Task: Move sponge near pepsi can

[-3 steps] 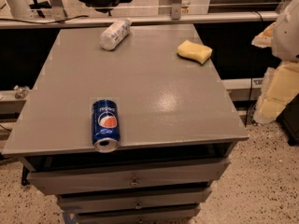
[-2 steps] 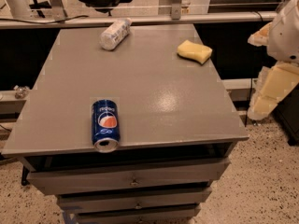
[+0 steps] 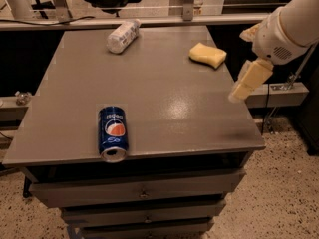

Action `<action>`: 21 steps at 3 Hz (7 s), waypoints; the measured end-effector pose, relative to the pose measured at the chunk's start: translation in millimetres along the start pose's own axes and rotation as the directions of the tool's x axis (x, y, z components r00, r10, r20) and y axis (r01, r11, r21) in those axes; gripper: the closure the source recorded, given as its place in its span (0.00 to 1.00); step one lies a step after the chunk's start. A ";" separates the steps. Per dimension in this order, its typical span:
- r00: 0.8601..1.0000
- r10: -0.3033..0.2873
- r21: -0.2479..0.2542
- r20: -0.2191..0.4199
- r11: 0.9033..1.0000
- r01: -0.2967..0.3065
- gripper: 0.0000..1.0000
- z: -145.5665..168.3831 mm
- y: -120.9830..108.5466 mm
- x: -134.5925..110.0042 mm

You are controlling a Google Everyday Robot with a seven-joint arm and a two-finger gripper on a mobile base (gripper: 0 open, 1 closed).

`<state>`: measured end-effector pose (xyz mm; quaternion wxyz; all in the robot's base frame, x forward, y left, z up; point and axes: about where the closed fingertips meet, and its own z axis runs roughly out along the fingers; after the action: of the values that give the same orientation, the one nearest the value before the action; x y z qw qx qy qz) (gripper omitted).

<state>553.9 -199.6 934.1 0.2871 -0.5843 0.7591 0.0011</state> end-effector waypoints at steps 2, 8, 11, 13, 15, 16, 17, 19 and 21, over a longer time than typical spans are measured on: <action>0.978 0.144 0.072 0.147 0.985 -0.156 0.00 74.5 -86.9 -4.9; 0.887 0.390 0.049 0.250 0.909 -0.413 0.64 173.3 -154.7 -6.8; 0.920 0.271 -0.097 0.282 0.962 -0.254 1.00 136.8 -92.1 -48.8; 0.962 -0.019 -0.149 0.273 0.987 0.062 1.00 96.4 8.9 -70.7; 0.922 -0.186 -0.187 0.340 0.947 0.261 1.00 72.7 99.9 -99.2; 0.898 -0.220 -0.212 0.382 0.925 0.316 1.00 69.6 132.7 -114.7; 0.879 -0.247 -0.239 0.407 0.900 0.364 1.00 75.9 164.7 -125.2; 0.881 -0.250 -0.239 0.403 0.900 0.364 0.84 84.9 167.4 -127.7; 0.887 -0.233 -0.259 0.399 0.899 0.353 0.38 88.4 171.9 -128.9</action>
Offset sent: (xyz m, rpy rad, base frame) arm 0.1751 -0.0032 -0.0464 0.2937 -0.0931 -0.2085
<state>459.4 -0.9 859.2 0.3170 -0.7226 0.5847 0.1882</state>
